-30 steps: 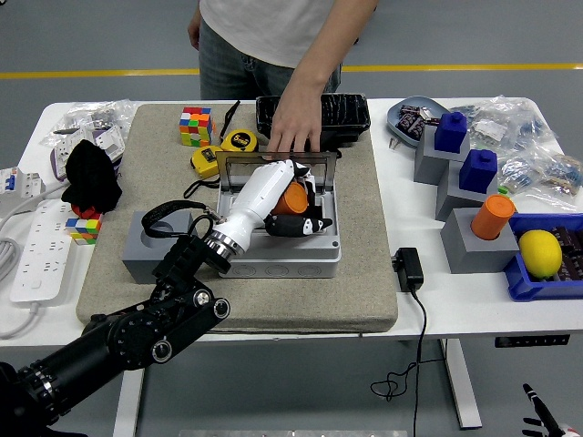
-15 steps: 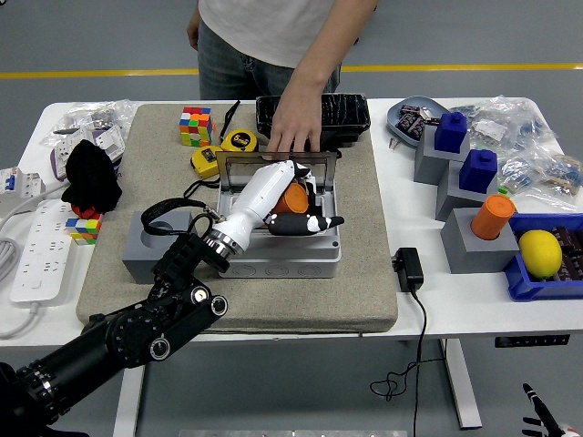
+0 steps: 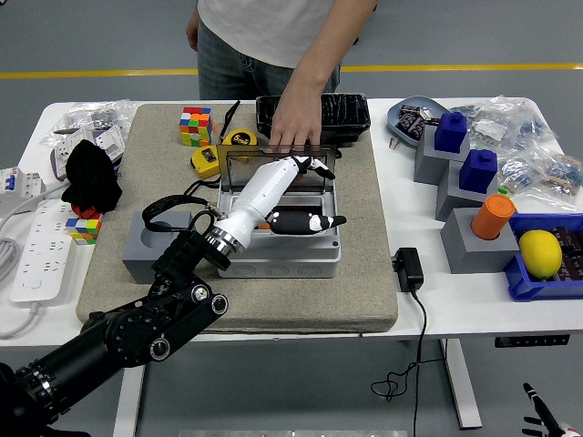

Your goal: Fetch the battery,place it into the box,close the lid of the box

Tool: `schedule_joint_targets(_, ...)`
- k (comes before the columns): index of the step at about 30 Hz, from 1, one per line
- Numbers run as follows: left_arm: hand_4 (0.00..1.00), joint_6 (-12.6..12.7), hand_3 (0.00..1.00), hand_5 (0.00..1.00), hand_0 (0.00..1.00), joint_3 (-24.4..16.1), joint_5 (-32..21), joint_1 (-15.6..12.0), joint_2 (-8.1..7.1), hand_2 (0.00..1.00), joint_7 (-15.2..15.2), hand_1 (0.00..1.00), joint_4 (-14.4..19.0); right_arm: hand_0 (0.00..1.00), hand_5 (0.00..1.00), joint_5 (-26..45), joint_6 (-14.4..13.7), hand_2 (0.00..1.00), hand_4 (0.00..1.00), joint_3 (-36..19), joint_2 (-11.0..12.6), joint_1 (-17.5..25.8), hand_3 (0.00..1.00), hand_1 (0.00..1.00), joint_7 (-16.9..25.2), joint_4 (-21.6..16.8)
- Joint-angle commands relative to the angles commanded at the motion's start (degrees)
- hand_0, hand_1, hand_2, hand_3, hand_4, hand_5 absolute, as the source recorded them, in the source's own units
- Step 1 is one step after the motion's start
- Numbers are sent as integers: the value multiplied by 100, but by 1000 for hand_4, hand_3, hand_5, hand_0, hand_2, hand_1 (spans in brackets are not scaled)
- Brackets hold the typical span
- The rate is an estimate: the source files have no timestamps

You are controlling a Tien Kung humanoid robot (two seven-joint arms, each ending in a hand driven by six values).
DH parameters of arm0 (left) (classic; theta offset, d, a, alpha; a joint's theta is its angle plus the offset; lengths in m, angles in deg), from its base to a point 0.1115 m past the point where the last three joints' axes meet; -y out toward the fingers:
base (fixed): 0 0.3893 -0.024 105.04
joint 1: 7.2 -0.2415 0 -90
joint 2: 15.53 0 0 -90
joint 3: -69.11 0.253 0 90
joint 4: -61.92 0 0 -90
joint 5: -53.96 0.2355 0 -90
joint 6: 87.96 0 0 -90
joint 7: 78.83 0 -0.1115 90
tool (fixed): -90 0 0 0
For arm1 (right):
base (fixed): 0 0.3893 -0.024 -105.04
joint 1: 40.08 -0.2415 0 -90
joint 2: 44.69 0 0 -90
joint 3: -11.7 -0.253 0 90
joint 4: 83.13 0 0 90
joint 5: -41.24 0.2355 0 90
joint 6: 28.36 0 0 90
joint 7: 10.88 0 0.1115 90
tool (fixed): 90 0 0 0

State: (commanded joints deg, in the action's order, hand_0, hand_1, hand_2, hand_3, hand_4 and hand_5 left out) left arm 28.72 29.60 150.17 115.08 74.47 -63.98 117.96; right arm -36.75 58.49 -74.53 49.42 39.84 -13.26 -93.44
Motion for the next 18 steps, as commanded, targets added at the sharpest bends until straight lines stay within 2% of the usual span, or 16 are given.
schedule_joint_targets(1, 998, -4, 575, 435, 655, 1, 21, -8, 0, 625, -7, 707, 77, 939, 998, 4, 0, 763, 998, 2, -1, 4, 793, 829, 0, 0)
schedule_joint_targets(6, 998, -9, 575, 435, 655, 61, 104, -22, 0, 625, -46, 707, 513, 939, 998, 33, 0, 763, 998, 20, -3, 7, 793, 829, 5, 0)
schedule_joint_targets(7, 998, -18, 561, 448, 518, 78, 139, -20, 0, 562, -61, 628, 627, 938, 998, 25, 0, 763, 998, 11, -4, 9, 793, 829, 2, 0)
schedule_joint_targets(12, 998, -2, 561, 448, 518, 93, 293, 1, 0, 562, -83, 628, 1072, 938, 998, 20, 0, 763, 998, 4, -3, 10, 793, 829, -3, 0)
schedule_joint_targets(13, 998, 29, 540, 463, 498, 82, 318, 22, 0, 546, -68, 595, 1174, 938, 998, 24, 0, 762, 998, 7, -3, 8, 791, 829, -2, 0)
schedule_joint_targets(16, 998, 143, 540, 463, 498, 9, 386, 80, 0, 546, -10, 595, 1368, 938, 998, 25, 0, 762, 998, 13, -2, 1, 791, 829, -2, 0)
schedule_joint_targets(18, 998, 441, 540, 463, 498, -121, 275, 126, 0, 546, 186, 595, 1505, 938, 998, 36, 3, 762, 998, 25, -3, -4, 791, 829, 1, 0)
